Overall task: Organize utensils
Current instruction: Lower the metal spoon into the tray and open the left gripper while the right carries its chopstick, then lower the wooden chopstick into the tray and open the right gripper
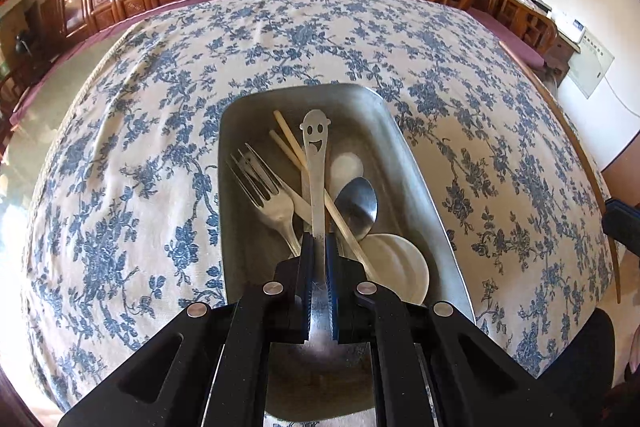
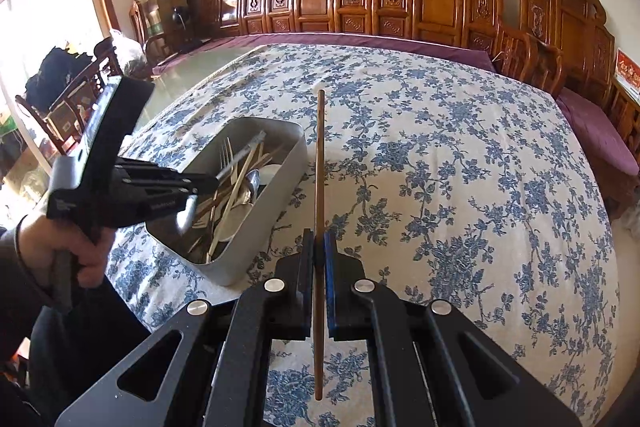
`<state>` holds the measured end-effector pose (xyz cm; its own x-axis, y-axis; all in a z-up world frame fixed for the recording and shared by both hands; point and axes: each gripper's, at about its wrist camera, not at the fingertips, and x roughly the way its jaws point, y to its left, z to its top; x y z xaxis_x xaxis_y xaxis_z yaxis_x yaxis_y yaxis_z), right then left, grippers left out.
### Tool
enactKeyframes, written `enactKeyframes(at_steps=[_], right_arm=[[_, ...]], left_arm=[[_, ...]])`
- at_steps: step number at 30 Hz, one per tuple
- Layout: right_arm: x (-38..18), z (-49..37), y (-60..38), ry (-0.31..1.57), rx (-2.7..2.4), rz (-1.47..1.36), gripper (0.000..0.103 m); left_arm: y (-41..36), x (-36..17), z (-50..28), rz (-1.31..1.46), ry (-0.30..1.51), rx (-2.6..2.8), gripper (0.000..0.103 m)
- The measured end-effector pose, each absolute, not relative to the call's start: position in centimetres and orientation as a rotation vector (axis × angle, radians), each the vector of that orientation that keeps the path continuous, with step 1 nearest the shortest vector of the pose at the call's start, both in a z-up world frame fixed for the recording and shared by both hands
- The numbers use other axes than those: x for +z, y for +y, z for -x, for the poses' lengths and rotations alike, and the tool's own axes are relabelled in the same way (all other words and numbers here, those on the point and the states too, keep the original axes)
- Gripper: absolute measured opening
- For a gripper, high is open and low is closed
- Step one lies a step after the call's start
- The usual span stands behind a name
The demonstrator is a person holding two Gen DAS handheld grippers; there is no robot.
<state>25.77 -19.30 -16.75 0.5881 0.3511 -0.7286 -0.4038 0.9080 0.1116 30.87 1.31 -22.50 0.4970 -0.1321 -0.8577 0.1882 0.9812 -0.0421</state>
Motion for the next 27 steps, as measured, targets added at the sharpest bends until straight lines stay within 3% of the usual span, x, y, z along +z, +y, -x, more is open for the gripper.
enactKeyframes(at_steps=[11,27], right_arm=[[-17.5,-25.9,-18.0,0.853,0.459,0.055,0.006],[-17.3,-27.4,-12.9,0.867,0.520,0.035,0.006]], left_arm=[[1.3,-22.5,-30.9,-0.063,1.036,-0.193,0.005],[5.1,-16.0,-28.0,-0.081,0.917,-0.174,0.007]])
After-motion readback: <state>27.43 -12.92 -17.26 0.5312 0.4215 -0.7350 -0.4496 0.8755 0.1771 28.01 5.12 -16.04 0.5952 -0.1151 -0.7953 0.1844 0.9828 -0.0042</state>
